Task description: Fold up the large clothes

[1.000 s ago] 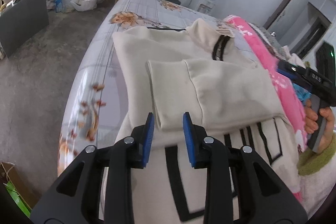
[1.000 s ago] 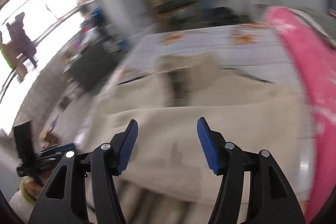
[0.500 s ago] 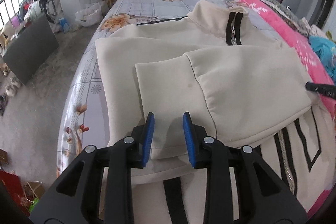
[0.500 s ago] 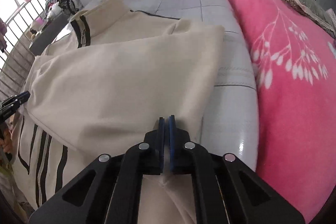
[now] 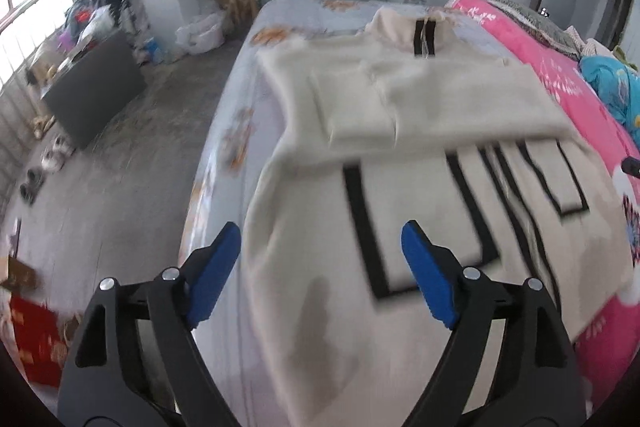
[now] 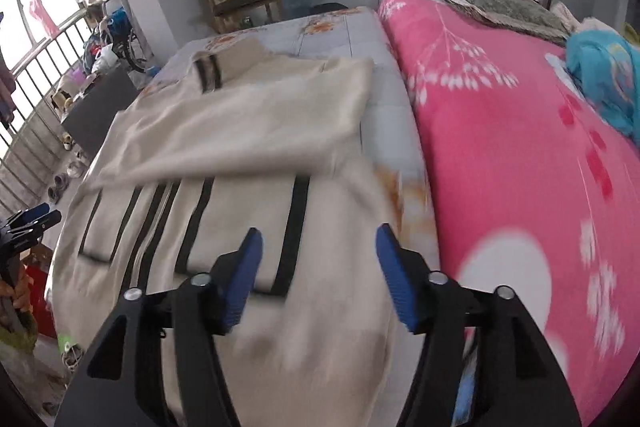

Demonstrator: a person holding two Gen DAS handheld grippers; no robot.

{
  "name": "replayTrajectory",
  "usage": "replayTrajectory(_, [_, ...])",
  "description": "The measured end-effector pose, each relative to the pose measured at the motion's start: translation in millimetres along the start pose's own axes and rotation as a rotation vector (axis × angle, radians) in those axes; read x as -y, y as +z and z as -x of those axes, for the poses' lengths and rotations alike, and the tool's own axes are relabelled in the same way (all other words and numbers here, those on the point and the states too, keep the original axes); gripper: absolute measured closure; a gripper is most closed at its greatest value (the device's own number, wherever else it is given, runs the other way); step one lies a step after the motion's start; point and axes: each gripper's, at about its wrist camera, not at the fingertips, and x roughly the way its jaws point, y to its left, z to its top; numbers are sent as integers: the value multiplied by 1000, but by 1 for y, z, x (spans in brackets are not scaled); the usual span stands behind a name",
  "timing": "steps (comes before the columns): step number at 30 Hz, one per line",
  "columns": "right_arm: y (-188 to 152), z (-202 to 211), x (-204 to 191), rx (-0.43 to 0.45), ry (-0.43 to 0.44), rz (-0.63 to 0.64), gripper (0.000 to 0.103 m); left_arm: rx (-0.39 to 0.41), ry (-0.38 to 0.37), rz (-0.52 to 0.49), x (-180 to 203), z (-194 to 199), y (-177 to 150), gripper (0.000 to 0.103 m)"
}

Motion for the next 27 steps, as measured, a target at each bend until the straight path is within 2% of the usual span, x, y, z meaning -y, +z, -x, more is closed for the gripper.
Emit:
replayTrajectory(3, [-44, 16, -1, 0, -33, -21, 39, -10, 29, 38, -6, 17, -41, 24])
replayTrajectory(6, [-74, 26, 1, -2, -59, -59, 39, 3, 37, 86, -9, 34, -80, 24])
replayTrajectory(10, [-106, 39, 8, -14, -1, -144, 39, 27, 63, 112, -8, 50, -125, 24])
replayTrajectory(12, [-117, 41, 13, -21, 16, -178, 39, 41, 51, 121, -9, 55, -142, 24])
replayTrajectory(16, [-126, 41, 18, -24, -19, -195, 39, 19, 14, 142, -11, 49, -157, 38])
replayTrajectory(18, [-128, 38, 20, -31, -19, -214, 39, -1, -31, 174, -16, 44, -161, 44])
replayTrajectory(22, [-137, 33, 21, -58, 38, -269, 39, -18, -120, 245, -21, 37, -163, 46])
replayTrajectory(27, [-144, 23, 19, -81, 47, -298, 42, -7, -197, 306, -24, 30, -162, 57])
